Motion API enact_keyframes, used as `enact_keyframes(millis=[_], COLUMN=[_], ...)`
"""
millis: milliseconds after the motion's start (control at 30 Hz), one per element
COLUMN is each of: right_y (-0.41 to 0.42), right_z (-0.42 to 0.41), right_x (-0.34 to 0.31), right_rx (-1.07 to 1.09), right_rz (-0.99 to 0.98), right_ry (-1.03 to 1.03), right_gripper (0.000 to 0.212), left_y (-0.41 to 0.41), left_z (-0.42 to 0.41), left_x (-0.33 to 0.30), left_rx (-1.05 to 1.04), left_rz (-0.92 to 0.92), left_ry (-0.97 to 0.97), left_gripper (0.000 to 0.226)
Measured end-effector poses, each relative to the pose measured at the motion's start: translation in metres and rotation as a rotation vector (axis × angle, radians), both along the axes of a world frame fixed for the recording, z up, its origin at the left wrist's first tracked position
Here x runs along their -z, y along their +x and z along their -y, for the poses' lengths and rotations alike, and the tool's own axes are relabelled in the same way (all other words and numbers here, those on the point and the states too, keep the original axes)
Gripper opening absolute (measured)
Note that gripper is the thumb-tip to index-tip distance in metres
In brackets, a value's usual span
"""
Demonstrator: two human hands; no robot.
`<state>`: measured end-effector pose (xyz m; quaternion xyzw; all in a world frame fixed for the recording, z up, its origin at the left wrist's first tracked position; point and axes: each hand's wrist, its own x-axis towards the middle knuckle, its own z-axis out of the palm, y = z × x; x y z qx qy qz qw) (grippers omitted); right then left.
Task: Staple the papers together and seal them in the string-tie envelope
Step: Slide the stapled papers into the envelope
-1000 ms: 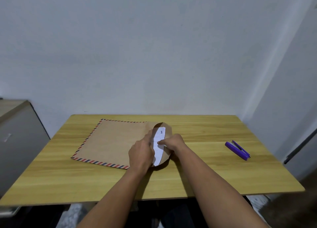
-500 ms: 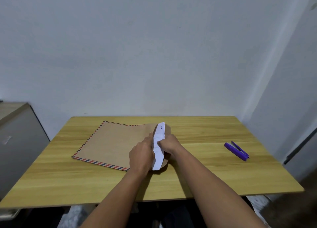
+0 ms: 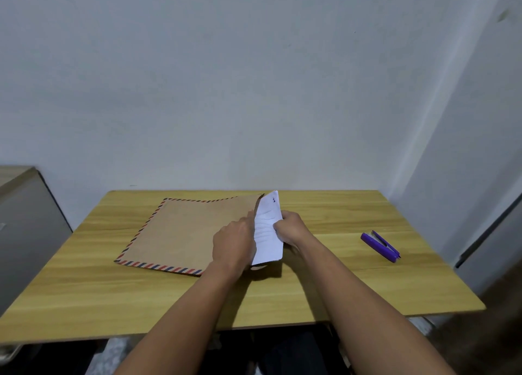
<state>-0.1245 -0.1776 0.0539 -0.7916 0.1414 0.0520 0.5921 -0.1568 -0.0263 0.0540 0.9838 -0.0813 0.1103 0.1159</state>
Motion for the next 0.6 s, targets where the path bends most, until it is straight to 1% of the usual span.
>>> enact_keyframes(millis=[67,133,233,267,367,400,500,600], right_y=[0.001,0.002,-0.002,-0.003,-0.001,0.001,0.001,-0.001], right_z=[-0.006,-0.014,-0.019,-0.018,-0.011,-0.009,-0.005,-0.001], right_x=[0.0,0.005,0.006,0.004,0.003,0.003,0.003,0.004], right_rx=[-0.01,0.014,0.034,0.044,0.05,0.05,0.04,0.037], right_rz=[-0.014,-0.019,-0.072,-0.095,-0.149,-0.162,-0.202,-0.228], right_ry=[-0.026,-0.025,0.094,0.133,0.209,0.222,0.22,0.235], right_gripper=[0.037,0.03,0.033,0.035,0.031,0.029,0.033,0.036], left_y=[-0.003,-0.006,-0.008,-0.008,-0.007,-0.007,-0.005,-0.007], left_z=[0.009,0.019,0.027,0.028,0.025,0.023,0.02,0.018], left_x=[-0.004,-0.009,-0.017,-0.018,-0.015,-0.011,-0.008,-0.008], left_rx=[0.062,0.098,0.09,0.087,0.086,0.084,0.071,0.074], left_rz=[0.043,0.086,0.087,0.085,0.089,0.089,0.059,0.03], left_ry=[0.044,0.093,0.114,0.121,0.151,0.154,0.159,0.164], left_gripper=[0.057,0.066,0.079,0.076,0.048,0.044,0.039,0.043])
